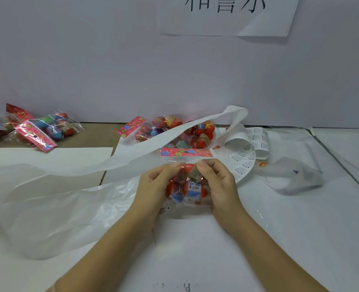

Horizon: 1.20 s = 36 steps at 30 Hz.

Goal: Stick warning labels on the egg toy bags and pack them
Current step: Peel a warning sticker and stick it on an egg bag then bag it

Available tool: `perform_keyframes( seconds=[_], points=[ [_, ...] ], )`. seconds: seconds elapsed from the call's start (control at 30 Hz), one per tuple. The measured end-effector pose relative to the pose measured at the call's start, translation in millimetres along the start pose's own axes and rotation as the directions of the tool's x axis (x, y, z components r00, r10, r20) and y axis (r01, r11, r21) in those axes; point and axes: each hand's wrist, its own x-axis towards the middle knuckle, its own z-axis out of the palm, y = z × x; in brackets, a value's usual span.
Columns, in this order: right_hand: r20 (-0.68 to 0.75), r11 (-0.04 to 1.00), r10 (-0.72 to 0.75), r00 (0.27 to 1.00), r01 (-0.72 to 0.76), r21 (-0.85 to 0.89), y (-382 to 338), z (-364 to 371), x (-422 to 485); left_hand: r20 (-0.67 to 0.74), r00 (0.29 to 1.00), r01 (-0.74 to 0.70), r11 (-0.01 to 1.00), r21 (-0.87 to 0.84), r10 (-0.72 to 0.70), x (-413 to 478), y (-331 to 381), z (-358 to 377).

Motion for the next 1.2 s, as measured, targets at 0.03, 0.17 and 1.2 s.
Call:
perform_keyframes(
  seconds=[0.03,0.17,1.2],
  points=[
    [0.009,1.000,0.004,1.000,-0.004,-0.002,1,0,0,-0.014,1.000,0.003,1.000,0.004,-0.003,0,-1,1],
    [0.031,1.000,0.006,0.999,-0.006,-0.015,4,-1,2,-0.057,0.998,0.012,1.000,0.005,-0.012,1,-1,3],
    [-0.138,0.998,0.061,0.989,-0.065,-0.025,-7,-16,9,-0.019,1.000,-0.011,0.998,-0.058,0.010,11,7,-15]
  ],
)
